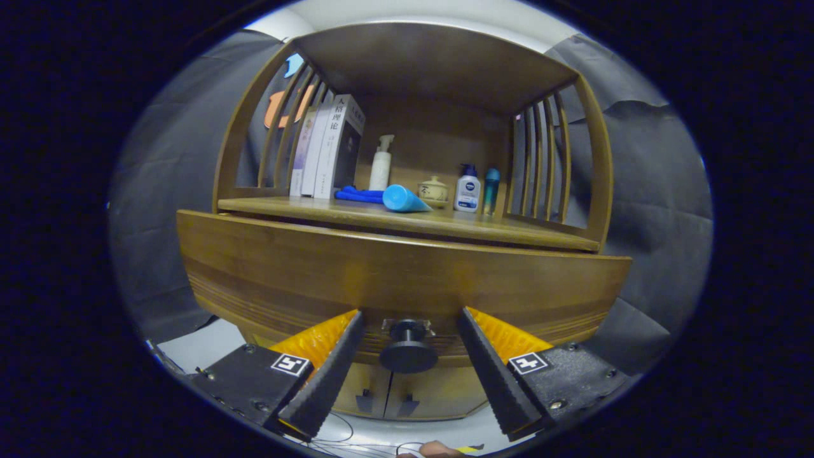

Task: Pull open the drawer, take out the items inside it, and place them on the countertop above the cabinet.

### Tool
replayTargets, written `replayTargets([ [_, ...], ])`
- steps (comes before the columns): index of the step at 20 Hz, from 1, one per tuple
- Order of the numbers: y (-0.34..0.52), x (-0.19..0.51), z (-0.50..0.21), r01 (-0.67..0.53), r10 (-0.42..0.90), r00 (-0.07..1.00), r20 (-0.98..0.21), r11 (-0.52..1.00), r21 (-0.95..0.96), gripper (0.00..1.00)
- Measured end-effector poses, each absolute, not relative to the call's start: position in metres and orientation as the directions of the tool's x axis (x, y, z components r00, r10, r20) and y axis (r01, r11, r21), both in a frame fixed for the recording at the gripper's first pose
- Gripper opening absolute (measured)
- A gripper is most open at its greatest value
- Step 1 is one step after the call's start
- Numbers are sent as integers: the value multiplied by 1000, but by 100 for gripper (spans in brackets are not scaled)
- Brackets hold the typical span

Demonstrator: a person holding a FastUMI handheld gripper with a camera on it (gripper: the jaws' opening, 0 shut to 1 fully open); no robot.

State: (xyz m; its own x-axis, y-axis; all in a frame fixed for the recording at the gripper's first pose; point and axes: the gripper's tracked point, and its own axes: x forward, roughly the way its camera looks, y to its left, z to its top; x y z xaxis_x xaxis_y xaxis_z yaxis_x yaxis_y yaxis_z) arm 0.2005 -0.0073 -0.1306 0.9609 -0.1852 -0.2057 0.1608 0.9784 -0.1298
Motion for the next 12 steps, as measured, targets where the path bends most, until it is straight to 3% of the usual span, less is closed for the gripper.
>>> replayTargets([
  [12, -10, 241, -138, 176, -205, 959, -198, 973, -152, 100],
])
